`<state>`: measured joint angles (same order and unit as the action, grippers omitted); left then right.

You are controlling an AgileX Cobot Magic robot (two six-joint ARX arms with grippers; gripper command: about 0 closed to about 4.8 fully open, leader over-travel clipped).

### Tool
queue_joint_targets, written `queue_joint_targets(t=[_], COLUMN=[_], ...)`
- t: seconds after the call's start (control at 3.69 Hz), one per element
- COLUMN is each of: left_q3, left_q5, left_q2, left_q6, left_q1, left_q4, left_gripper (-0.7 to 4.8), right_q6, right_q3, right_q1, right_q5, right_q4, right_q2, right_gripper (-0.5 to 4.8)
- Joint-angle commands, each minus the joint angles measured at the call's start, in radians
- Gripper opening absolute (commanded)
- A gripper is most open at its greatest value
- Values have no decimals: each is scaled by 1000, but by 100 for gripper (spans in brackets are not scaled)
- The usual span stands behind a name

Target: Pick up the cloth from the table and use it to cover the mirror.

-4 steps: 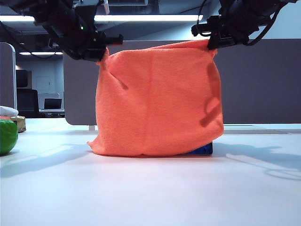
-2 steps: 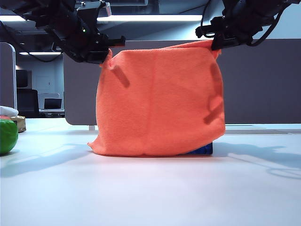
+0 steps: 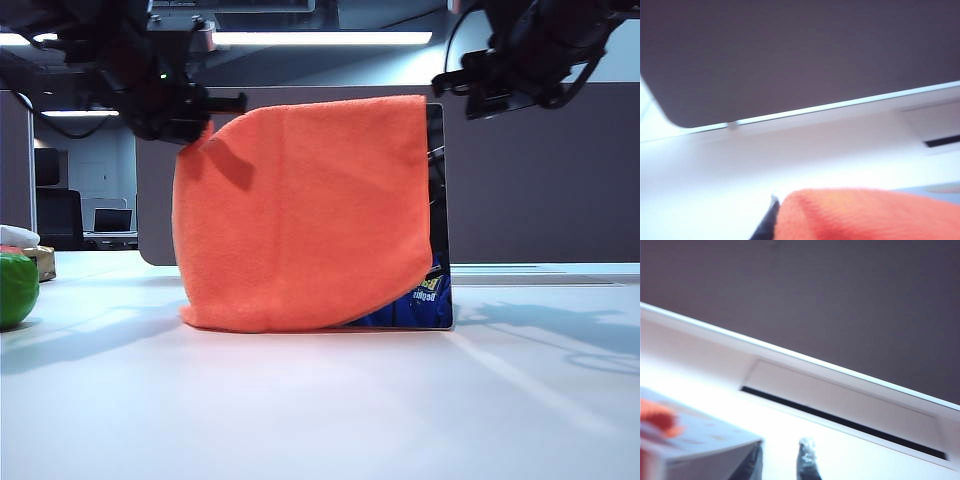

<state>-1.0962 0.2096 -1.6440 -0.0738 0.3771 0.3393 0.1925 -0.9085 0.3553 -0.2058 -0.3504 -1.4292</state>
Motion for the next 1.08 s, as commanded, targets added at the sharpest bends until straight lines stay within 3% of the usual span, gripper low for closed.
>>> queue_joint_targets(t=[0.27, 0.54, 0.81, 1.08], left_q3=[-4, -4, -4, -4], left_q5=[-16, -58, -80, -98], left_q2=[3, 3, 3, 10], left_q6=[3, 3, 3, 2], left_q1=[1, 2, 2, 2], left_q4=[11, 11, 11, 11], left_gripper=[-6, 58, 161, 334], right_q6=[-1, -1, -1, -1], right_q3=[-4, -4, -4, -4], right_q1=[-3, -3, -3, -3], right_q5=[-2, -3, -2, -3], right_q4=[-21, -73, -72, -68], right_q2=[4, 5, 8, 8], right_gripper=[90, 90, 90, 90])
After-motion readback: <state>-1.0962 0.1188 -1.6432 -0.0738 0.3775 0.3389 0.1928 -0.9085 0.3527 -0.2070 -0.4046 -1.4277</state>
